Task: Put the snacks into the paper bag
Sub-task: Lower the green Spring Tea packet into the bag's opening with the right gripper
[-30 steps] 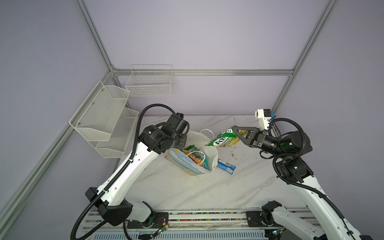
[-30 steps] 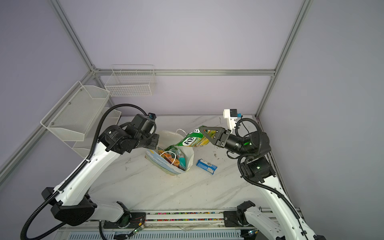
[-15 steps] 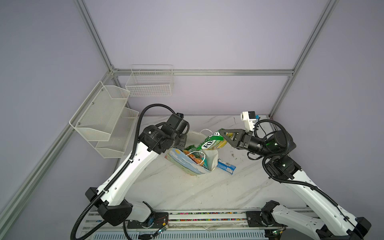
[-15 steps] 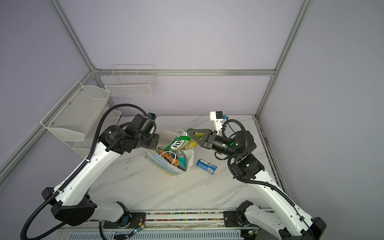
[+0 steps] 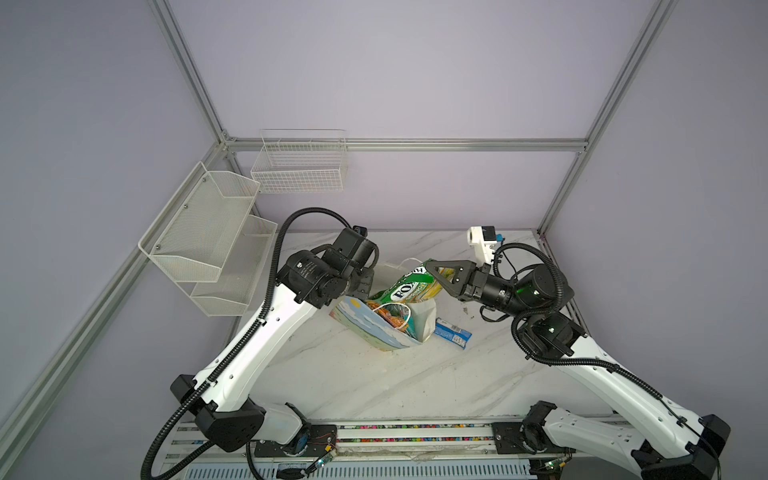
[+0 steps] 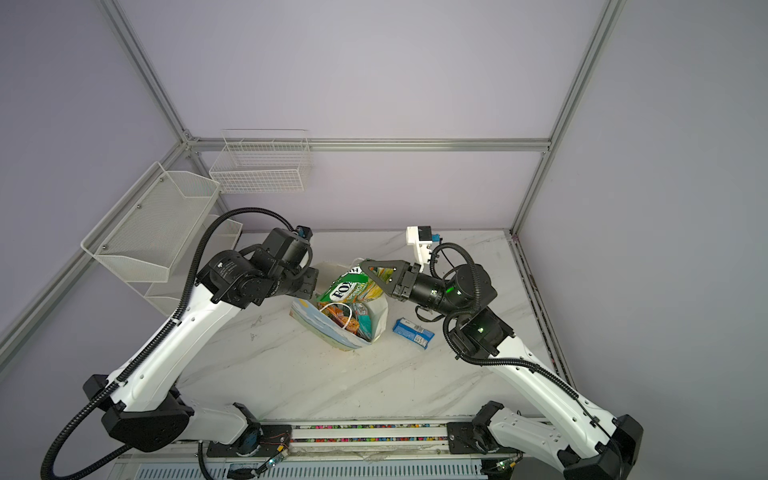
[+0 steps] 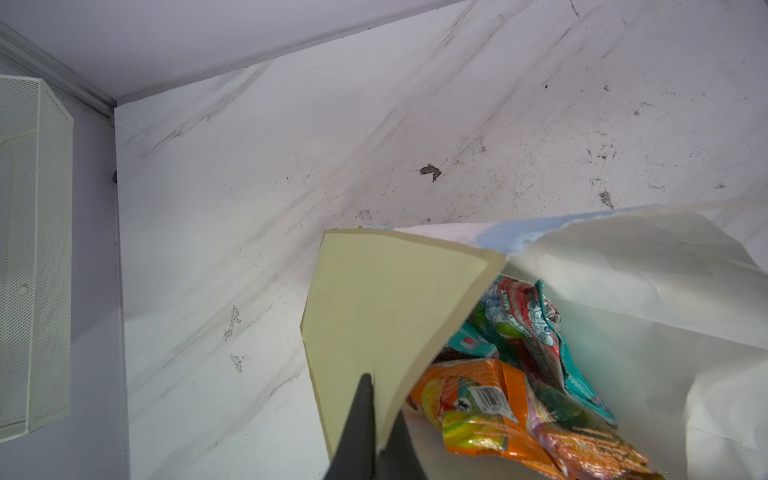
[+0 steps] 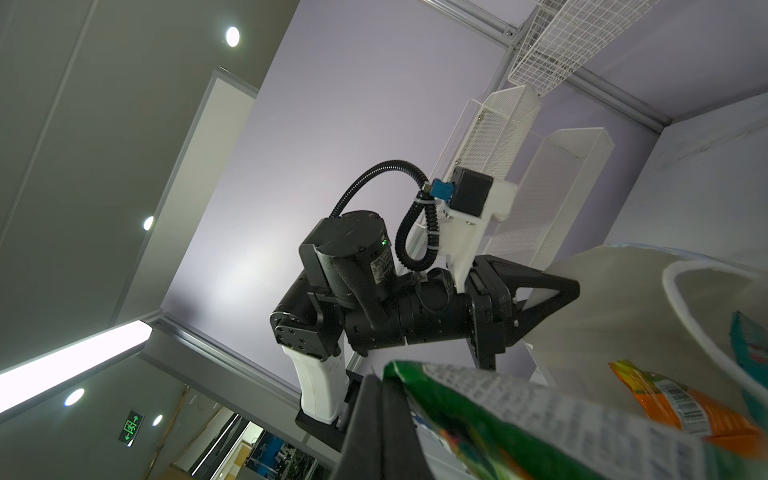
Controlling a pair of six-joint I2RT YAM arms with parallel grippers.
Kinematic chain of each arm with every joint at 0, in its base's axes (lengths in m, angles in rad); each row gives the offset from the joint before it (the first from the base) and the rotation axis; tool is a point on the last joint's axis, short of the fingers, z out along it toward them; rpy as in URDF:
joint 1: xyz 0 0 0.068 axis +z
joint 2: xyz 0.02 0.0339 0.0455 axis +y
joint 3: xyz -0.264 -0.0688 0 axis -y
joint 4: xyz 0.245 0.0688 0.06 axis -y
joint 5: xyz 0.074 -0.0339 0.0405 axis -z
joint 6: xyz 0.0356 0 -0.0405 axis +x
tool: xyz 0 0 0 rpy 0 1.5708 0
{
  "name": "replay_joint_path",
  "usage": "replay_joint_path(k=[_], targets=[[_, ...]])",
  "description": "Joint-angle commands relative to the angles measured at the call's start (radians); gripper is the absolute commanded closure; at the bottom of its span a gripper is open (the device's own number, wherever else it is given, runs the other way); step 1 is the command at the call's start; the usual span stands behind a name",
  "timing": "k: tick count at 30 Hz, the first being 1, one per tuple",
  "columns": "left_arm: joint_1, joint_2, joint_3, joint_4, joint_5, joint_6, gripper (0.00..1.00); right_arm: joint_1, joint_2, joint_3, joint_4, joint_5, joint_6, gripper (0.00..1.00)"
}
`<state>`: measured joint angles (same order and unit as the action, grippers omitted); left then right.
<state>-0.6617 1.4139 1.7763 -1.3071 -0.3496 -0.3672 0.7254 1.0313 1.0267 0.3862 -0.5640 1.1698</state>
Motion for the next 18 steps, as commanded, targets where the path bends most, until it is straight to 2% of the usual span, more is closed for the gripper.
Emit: replay_joint_path(k=[1,18], targets=[[-0.001,-0.020,0.061,0.048,-0.033,-0.015,1.00,0.014,0.000,-0.021,0.121,0.037,0.046,1.00],[-0.002,-0.023,0.059,0.049,-0.034,-0.013,1.00,0.049,0.026,-0.088,0.192,0.113,0.097,1.00]])
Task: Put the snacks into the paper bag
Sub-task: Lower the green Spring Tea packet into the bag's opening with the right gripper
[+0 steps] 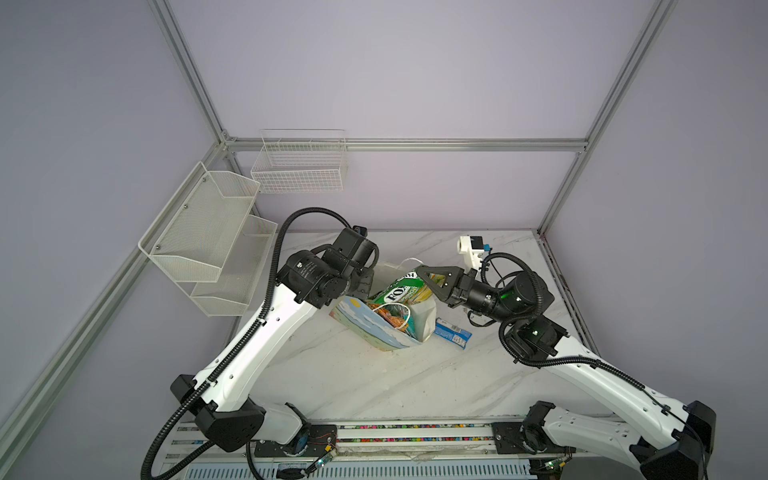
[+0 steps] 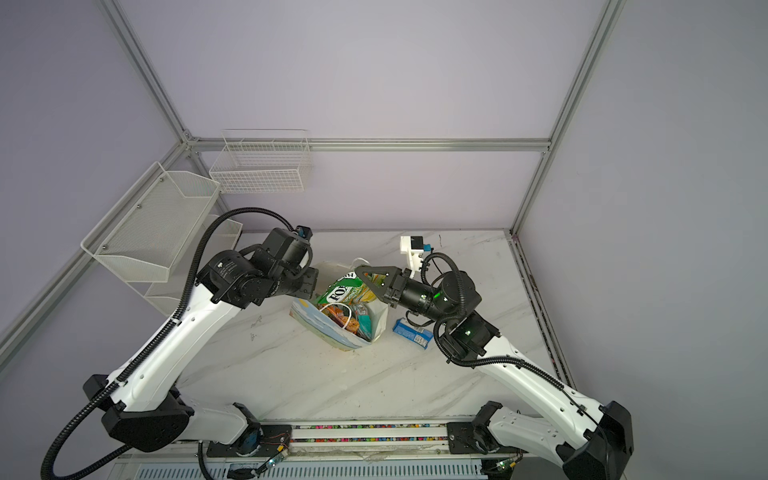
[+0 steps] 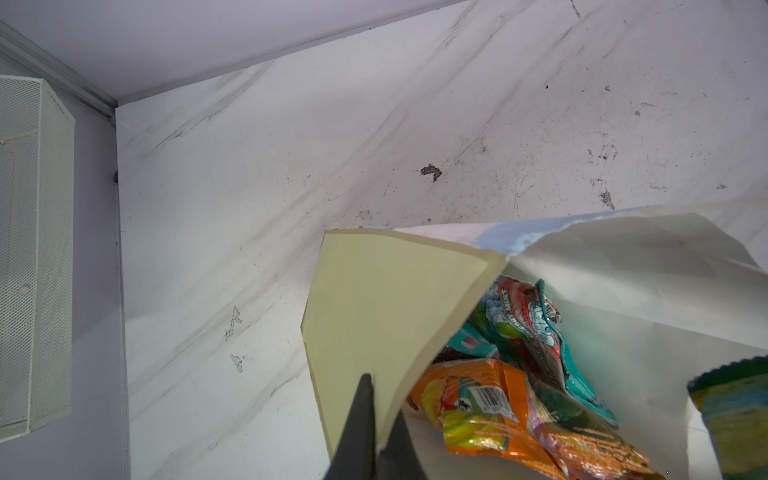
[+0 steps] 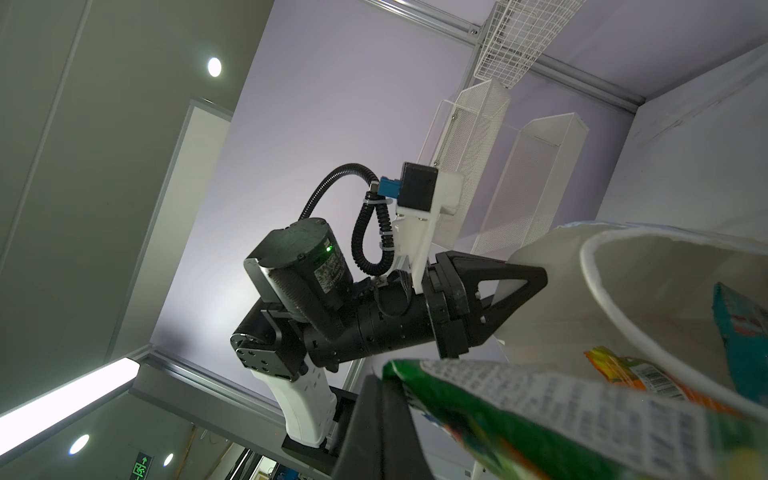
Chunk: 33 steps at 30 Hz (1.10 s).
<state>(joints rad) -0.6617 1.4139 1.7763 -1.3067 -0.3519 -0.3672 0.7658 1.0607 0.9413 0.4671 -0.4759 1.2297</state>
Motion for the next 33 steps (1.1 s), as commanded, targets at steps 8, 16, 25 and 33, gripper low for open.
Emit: replay_joint_path(k=[8,16,25,33], targets=[[-0.001,-0.021,0.060,0.049,-0.033,-0.009,1.00,0.021,0.004,-0.018,0.111,0.065,0.048,1.00],[-0.001,-0.023,0.062,0.049,-0.033,-0.009,1.00,0.030,0.013,-0.015,0.055,0.105,0.019,1.00],[-0.001,-0.030,0.054,0.049,-0.034,-0.010,1.00,0.040,0.046,-0.021,0.061,0.114,0.018,1.00],[-0.001,-0.033,0.048,0.049,-0.036,-0.010,1.00,0.044,0.065,-0.016,0.075,0.119,0.020,1.00]])
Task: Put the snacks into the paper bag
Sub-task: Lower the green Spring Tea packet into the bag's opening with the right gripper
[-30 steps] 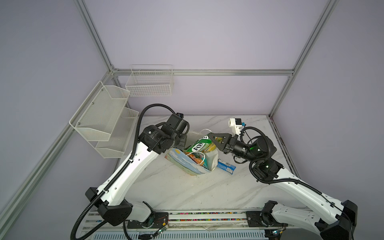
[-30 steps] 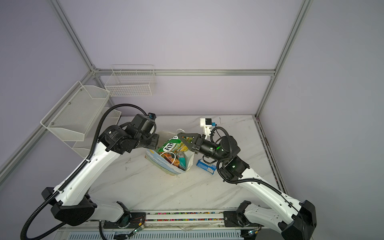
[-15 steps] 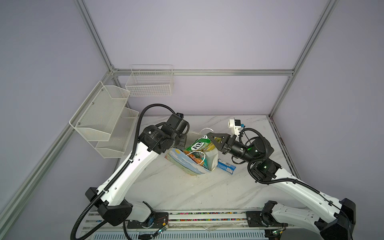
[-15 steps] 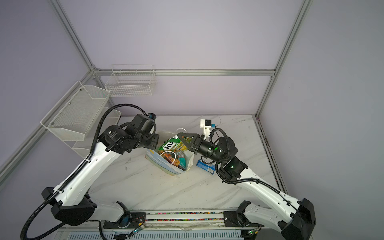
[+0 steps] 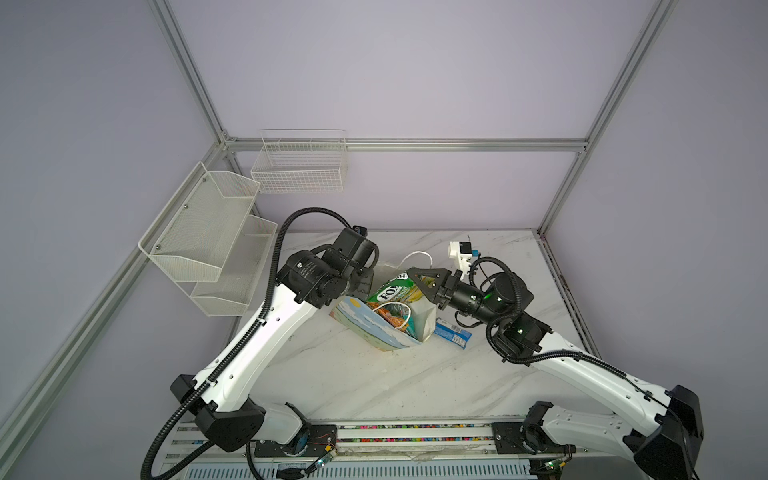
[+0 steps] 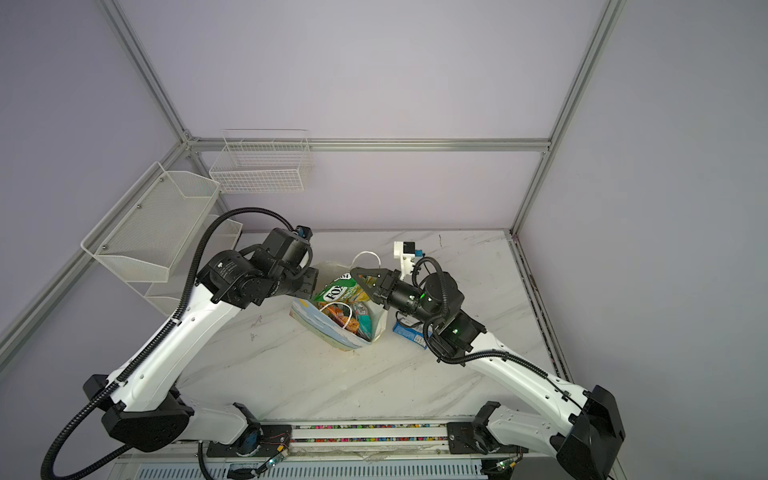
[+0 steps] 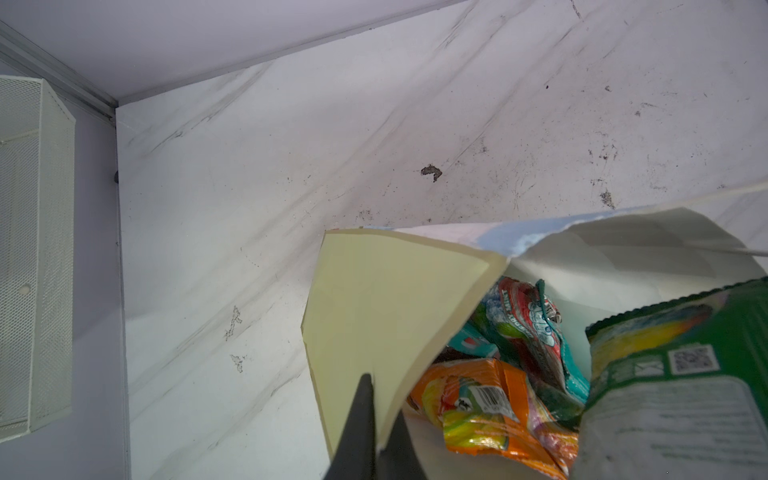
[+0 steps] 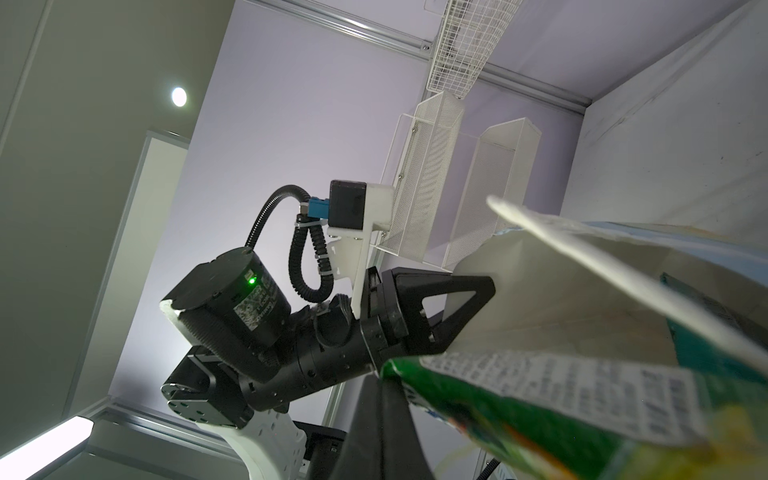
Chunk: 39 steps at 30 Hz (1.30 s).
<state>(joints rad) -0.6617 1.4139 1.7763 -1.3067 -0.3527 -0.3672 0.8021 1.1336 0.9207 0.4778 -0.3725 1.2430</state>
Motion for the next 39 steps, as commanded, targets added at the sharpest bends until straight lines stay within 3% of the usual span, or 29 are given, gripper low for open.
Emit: replay_joint_path(k=[1,39], targets=[[-0.001,-0.035,0.048,0.049,-0.038,-0.010,1.00,0.008,-0.004,0.003,0.068,0.015,0.007,1.00],[-0.002,-0.038,0.043,0.049,-0.038,-0.013,1.00,0.052,0.068,0.057,0.019,0.060,-0.051,1.00]])
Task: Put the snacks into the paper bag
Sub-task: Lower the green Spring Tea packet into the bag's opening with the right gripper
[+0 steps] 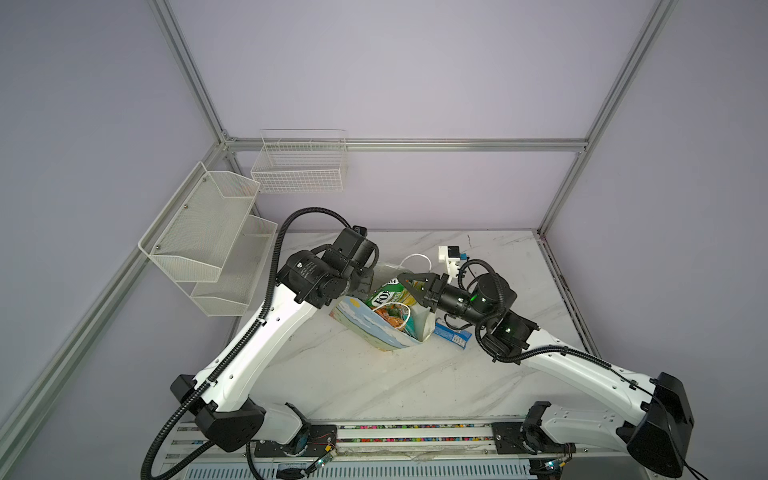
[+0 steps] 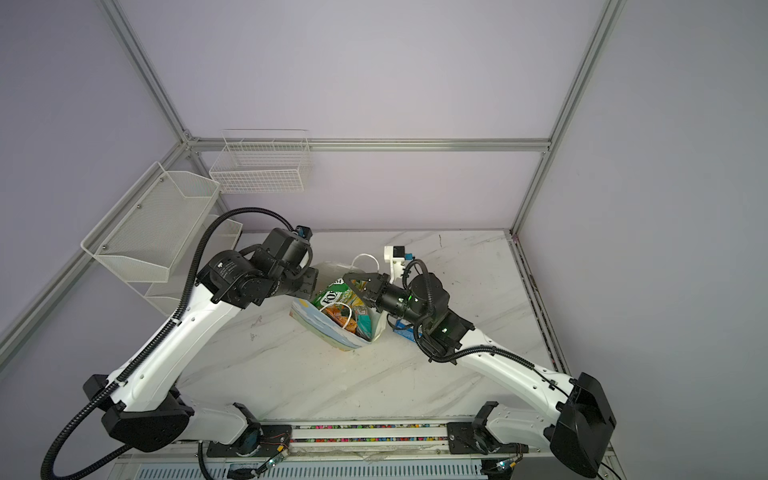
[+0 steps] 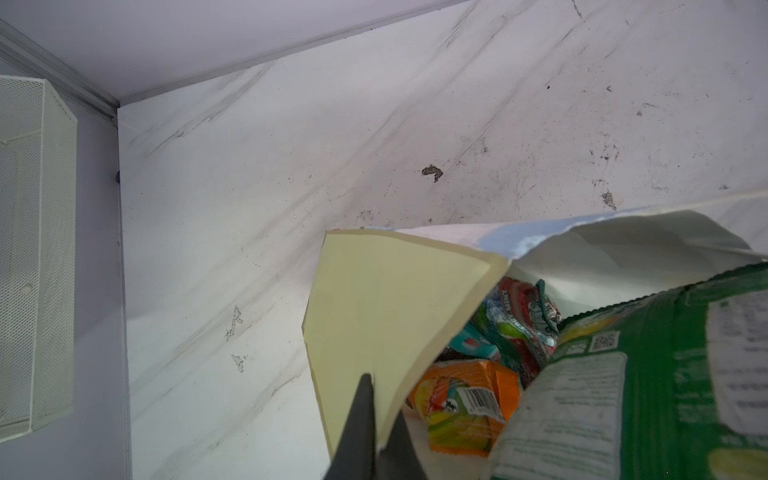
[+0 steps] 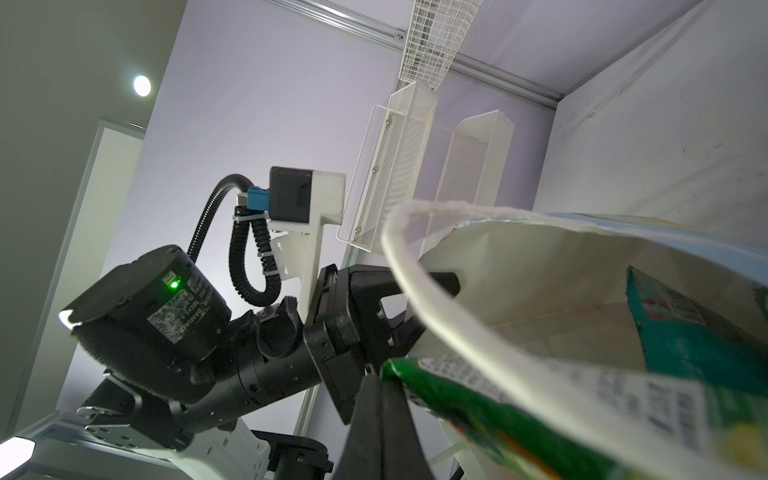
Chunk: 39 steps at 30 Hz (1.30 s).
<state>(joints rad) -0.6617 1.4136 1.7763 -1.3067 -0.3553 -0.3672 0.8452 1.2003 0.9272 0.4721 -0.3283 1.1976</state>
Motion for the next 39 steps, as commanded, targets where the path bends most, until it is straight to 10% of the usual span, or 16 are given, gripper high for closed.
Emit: replay_joint_path(k=[1,39], targets=[[-0.001,-0.038,0.043,0.049,-0.036,-0.013,1.00,0.010,0.004,0.054,0.022,0.018,-0.008,1.00],[-0.001,-0.045,0.040,0.049,-0.052,-0.004,1.00,0.044,0.140,0.151,-0.031,0.017,-0.068,1.00]])
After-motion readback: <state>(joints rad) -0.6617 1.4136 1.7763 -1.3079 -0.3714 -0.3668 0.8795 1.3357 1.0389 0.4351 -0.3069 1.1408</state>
